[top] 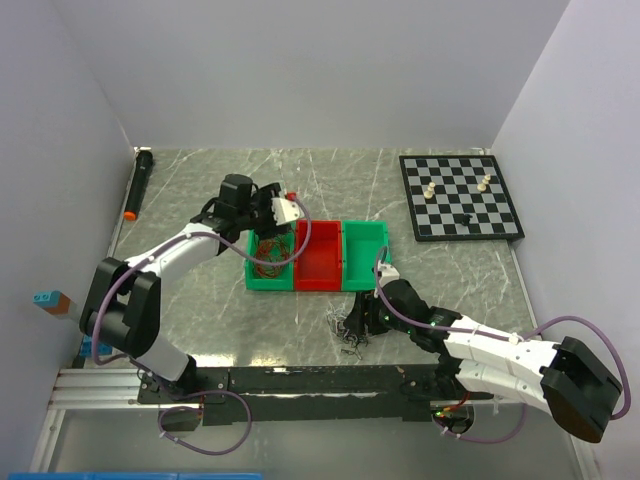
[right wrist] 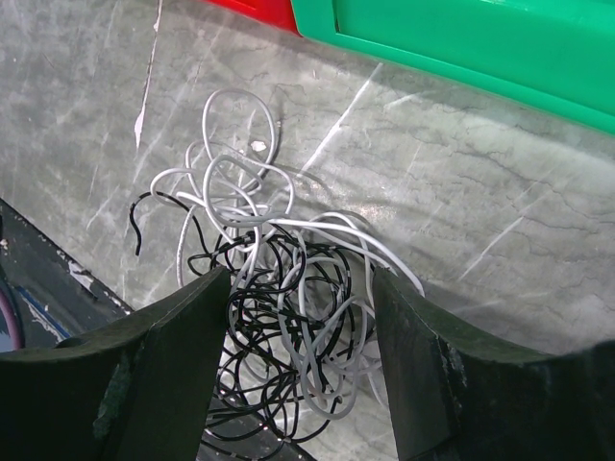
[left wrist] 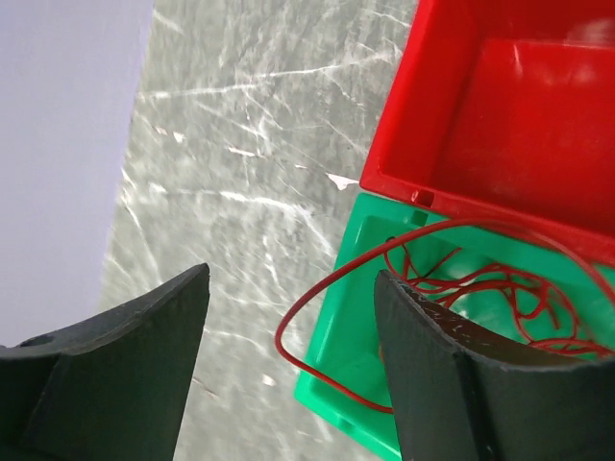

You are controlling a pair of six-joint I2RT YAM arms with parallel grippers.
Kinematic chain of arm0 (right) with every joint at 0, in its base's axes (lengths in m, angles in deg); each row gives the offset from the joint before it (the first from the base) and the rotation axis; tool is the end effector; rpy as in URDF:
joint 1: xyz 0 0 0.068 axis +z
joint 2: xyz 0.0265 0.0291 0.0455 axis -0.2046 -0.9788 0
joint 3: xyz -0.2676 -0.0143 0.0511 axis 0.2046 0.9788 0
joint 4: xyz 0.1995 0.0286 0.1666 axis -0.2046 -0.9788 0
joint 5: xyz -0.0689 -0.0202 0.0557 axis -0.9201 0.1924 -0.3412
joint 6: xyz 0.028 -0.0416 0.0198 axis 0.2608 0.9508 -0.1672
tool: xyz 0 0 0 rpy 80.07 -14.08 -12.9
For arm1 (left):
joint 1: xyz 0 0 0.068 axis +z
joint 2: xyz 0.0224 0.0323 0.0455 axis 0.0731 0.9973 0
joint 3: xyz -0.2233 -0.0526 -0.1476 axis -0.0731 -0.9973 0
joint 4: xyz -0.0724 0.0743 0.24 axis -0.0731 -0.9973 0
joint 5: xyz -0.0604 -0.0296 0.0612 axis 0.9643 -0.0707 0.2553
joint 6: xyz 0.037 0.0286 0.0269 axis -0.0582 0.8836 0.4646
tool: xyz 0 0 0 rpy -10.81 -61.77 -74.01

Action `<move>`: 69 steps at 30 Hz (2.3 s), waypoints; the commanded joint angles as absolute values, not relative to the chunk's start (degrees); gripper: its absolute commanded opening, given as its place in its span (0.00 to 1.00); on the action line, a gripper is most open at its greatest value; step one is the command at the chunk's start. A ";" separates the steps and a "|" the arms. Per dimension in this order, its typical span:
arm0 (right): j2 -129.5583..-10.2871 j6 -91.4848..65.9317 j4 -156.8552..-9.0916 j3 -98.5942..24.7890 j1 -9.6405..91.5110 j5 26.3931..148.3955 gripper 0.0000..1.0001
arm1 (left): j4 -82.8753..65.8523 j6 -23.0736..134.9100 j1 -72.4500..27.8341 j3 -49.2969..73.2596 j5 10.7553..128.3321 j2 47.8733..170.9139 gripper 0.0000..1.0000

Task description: Untangle the cables

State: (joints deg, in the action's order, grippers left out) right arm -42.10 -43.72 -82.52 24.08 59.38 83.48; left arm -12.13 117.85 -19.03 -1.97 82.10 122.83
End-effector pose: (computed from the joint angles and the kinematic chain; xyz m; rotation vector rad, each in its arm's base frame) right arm 0.1172 0.1318 0.1505 -0.2422 2.3826 0.8357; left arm 0.3137 -0.1485 0.2471 1.4161 1.5409 -0.1018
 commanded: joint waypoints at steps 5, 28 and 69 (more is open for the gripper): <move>-42.10 -42.09 -82.03 23.70 58.48 83.09 0.68 | -19.13 131.21 -19.27 2.65 87.47 125.83 0.61; -44.30 -42.35 -80.01 24.05 57.95 84.76 0.69 | -16.15 129.64 -21.56 -11.48 83.17 112.04 0.10; -46.14 -43.40 -79.22 23.88 57.95 85.11 0.69 | -17.02 119.27 -21.12 -18.89 63.13 106.14 0.01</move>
State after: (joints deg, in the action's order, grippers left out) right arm -44.74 -43.59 -80.73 24.10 58.27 84.57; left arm -11.89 117.30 -20.52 -22.01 66.76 106.06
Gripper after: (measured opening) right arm 0.692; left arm 0.077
